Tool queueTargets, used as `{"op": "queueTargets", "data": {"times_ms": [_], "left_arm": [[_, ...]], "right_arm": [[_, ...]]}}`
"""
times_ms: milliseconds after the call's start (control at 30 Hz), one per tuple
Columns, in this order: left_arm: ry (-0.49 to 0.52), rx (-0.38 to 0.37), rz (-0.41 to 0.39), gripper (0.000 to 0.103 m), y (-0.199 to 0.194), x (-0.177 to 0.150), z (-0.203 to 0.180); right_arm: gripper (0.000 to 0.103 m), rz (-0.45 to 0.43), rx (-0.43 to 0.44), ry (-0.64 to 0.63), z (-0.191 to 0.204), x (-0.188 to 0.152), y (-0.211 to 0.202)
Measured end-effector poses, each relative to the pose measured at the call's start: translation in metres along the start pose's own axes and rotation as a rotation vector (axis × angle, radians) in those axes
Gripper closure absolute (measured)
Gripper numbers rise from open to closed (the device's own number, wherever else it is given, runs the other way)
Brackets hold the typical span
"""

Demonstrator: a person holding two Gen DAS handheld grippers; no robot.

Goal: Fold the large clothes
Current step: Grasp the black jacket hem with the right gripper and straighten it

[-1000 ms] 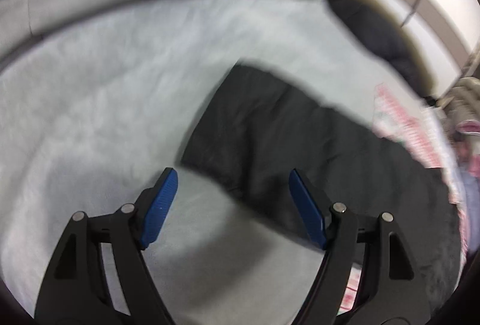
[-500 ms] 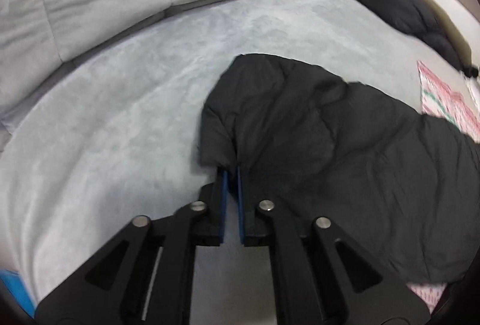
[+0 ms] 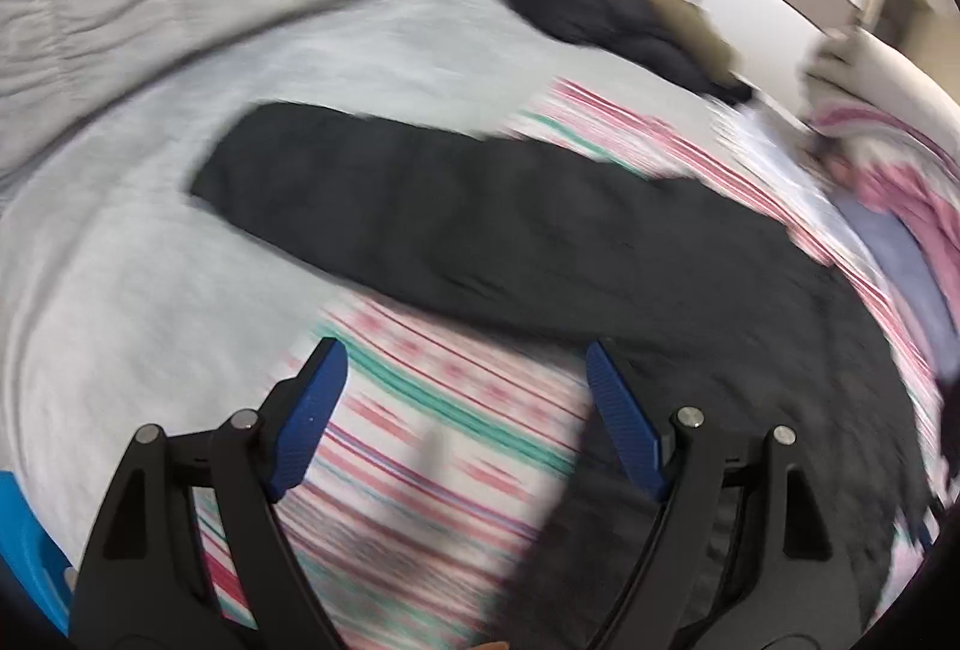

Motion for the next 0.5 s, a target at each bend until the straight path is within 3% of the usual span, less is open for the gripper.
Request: {"op": "queueTargets", "data": {"times_ms": [100,200,400,500], "left_arm": [[0.025,-0.081,0.029,0.014,-0.005,-0.023,-0.036],[0.062,-0.113,0.028,0.005,-0.006,-0.046,-0.070],[0.196,-0.042,0.034,0.003,0.009,-0.080,-0.124],[0.224,-0.017,0.038,0.002,0.013,-0.085,-0.132]], "right_arm": [[0.023,0.004,0.038,0.104,-0.038,0.011,-0.001],[0.023,0.001,0.037,0.175,-0.067,0.018,0.005],[0.023,0.022,0.011,0.273,-0.120,0.035,0.026],[0.023,0.048,-0.013,0.323,-0.144,0.048,0.046]]}}
Point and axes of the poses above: each gripper's, at about its wrist camera, not at the fingertips, and y roughly the way its jaws point, z to its left, x to its top, the point moved 3 cm from there along y, roughly the way its jaws point, and after that the axes turned 14 degrees about z, right-handed, at the moved point
